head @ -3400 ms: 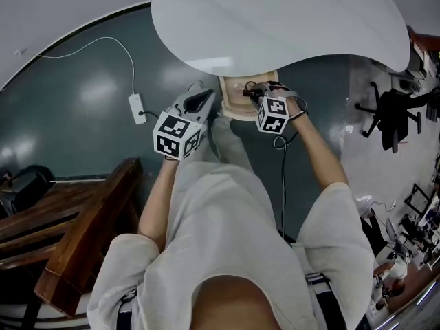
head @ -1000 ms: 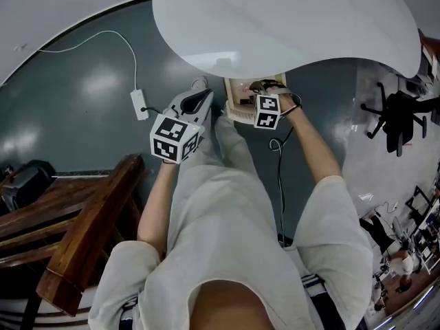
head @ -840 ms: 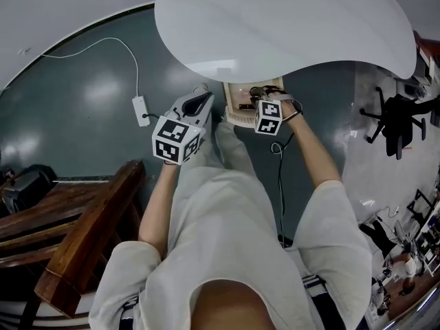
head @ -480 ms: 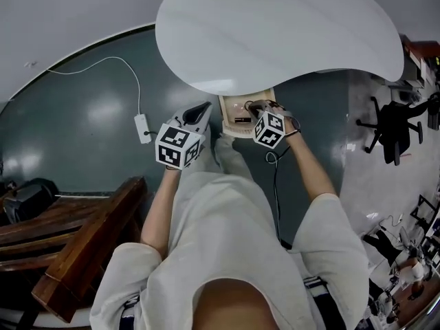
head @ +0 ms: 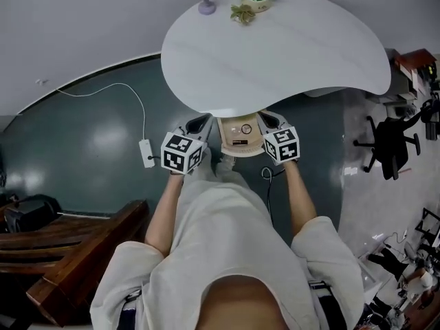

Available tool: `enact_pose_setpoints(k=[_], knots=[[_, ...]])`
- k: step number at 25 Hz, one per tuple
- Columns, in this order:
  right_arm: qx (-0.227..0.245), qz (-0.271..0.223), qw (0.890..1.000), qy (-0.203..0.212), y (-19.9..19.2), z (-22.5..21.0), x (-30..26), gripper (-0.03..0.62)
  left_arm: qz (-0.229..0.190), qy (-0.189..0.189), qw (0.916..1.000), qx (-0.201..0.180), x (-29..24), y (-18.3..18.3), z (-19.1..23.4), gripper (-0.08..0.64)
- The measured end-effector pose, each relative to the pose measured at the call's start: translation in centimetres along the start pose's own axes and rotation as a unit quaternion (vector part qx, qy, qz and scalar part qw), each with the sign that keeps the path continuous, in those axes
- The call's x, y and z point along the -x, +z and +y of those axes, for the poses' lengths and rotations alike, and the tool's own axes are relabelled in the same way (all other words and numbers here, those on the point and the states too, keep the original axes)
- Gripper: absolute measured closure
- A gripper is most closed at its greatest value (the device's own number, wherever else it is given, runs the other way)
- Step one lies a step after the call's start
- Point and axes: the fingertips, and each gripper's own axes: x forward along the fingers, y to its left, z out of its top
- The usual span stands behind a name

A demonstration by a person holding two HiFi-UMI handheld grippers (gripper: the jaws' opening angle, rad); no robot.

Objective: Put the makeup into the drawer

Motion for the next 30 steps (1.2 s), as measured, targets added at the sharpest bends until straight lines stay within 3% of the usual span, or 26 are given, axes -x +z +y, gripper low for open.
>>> enact_pose_setpoints(k=[4,14,30], knots=[[-0.038,-0.054,0.997,-0.032,2.4,-1.2,3.4,0.595,-0.009,0.000,0.9999,-0.009,0.0,1.2,-0.5,0.546],[-0.041,-0.127,0.986,-0.100,5.3,-2.0,10.4,0.595,-0.032,-0.001,0.9989,-0.033,0.1,3.7,-1.8,0.546],[-0.031,-0.140,0.982,-0.125,5.5,-2.2,12.5,0.595,-0.050,-0.004,0.9975,-0.050,-0.3,6.1,-2.6,0.546]])
